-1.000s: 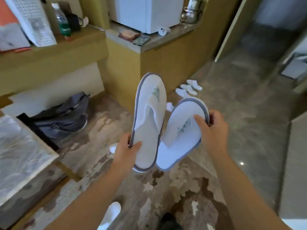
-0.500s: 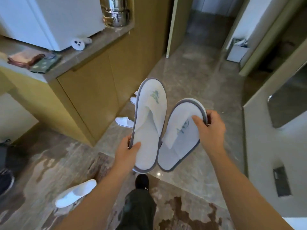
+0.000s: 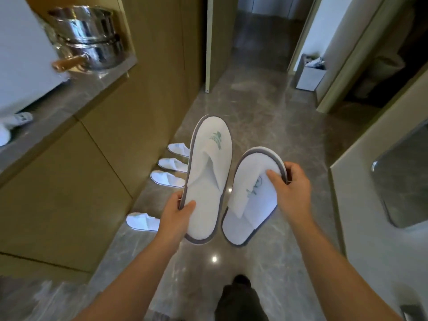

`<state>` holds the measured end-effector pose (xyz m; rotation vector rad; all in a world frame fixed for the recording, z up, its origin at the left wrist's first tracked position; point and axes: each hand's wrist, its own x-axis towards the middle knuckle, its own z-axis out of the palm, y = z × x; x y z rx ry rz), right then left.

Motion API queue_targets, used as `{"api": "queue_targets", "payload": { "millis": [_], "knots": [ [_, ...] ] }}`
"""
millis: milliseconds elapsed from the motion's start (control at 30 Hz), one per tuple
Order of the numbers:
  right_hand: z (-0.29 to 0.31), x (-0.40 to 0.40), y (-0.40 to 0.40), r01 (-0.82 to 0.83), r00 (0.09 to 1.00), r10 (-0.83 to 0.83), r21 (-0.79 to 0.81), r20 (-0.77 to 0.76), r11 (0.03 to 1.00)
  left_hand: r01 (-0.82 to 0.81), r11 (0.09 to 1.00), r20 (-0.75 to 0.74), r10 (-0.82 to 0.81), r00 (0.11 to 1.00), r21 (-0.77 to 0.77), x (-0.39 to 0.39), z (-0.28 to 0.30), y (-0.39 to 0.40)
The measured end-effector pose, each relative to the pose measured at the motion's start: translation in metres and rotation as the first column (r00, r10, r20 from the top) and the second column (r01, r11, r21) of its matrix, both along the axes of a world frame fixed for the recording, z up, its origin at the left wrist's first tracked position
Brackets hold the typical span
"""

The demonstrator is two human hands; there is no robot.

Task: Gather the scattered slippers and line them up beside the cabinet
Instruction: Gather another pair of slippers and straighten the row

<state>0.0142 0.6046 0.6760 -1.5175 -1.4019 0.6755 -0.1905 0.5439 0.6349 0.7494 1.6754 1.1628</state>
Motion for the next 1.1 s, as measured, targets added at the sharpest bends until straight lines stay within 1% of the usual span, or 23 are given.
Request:
{"api": "queue_targets", "payload": {
  "millis": [200, 333, 433, 500, 633, 767, 967, 1100],
  "knots": [
    [-0.023, 0.017, 0.176, -0.081, 0.997, 0.081, -0.001, -0.011, 0.997, -0.082, 0.996, -0.042, 0.080, 0.996, -0.040, 0.024, -0.026, 0.156],
    [-0.023, 0.013, 0.301, -0.216, 0.976, 0.217, -0.062, 0.006, 0.974, -0.187, 0.981, -0.028, 0.186, 0.982, -0.059, 0.033, -0.028, 0.248],
    [-0.025, -0.006, 0.376, -0.305, 0.951, 0.310, -0.112, 0.025, 0.946, -0.256, 0.960, -0.024, 0.255, 0.967, -0.115, 0.027, -0.030, 0.299],
    [-0.033, -0.023, 0.420, -0.343, 0.937, 0.349, -0.127, 0.025, 0.931, -0.311, 0.940, -0.007, 0.313, 0.950, -0.143, 0.020, -0.037, 0.331],
    [-0.061, -0.061, 0.507, -0.410, 0.908, 0.419, -0.166, 0.019, 0.897, -0.418, 0.891, -0.031, 0.420, 0.907, -0.180, -0.005, -0.060, 0.405],
    [-0.092, -0.100, 0.586, -0.446, 0.886, 0.463, -0.216, 0.034, 0.869, -0.437, 0.865, -0.022, 0.446, 0.895, -0.247, -0.040, -0.089, 0.482],
    [-0.129, -0.149, 0.698, -0.524, 0.804, 0.571, -0.253, 0.169, 0.813, -0.502, 0.807, -0.069, 0.508, 0.859, -0.310, -0.082, -0.113, 0.586],
    [-0.168, -0.184, 0.770, -0.608, 0.727, 0.659, -0.264, 0.192, 0.749, -0.542, 0.760, -0.108, 0.543, 0.833, -0.359, -0.100, -0.154, 0.643]
  ]
}}
